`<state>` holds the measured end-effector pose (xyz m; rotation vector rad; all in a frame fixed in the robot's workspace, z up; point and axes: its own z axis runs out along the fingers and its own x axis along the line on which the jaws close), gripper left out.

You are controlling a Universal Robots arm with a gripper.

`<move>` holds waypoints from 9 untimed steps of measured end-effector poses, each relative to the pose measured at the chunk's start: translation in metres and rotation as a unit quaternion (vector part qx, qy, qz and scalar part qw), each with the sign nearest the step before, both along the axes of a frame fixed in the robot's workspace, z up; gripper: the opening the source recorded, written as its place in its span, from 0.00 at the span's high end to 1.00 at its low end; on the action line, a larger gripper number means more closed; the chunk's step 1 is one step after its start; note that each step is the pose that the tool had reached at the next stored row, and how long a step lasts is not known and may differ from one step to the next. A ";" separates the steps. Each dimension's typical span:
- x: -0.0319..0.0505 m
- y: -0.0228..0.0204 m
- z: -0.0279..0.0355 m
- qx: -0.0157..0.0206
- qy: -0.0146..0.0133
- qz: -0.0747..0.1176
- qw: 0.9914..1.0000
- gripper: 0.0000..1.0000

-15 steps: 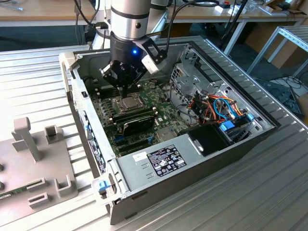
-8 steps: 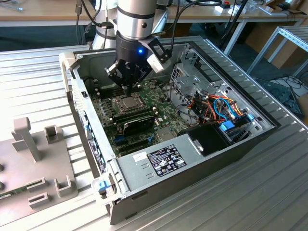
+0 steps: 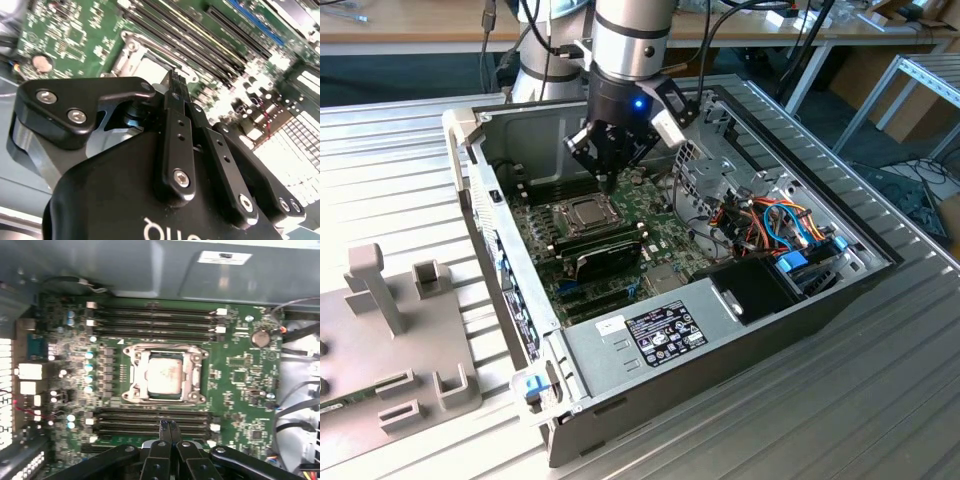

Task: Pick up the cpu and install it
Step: 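Install the second cpu locking lever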

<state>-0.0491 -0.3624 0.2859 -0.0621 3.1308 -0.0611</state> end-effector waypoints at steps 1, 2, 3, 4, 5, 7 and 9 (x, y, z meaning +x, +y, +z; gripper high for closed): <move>0.0003 0.0005 -0.0001 0.000 0.000 0.000 1.000 0.89; 0.0002 0.0020 0.0000 0.000 0.000 -0.001 1.000 0.89; 0.0003 0.0058 -0.0001 0.000 0.000 -0.001 1.000 0.89; 0.0003 0.0087 0.0000 0.000 0.000 -0.002 1.000 0.89; 0.0003 0.0090 0.0004 0.000 0.000 -0.002 1.000 0.89; 0.0003 0.0090 0.0004 0.000 0.000 -0.002 1.000 0.89; 0.0003 0.0090 0.0010 0.000 0.000 -0.002 1.000 0.89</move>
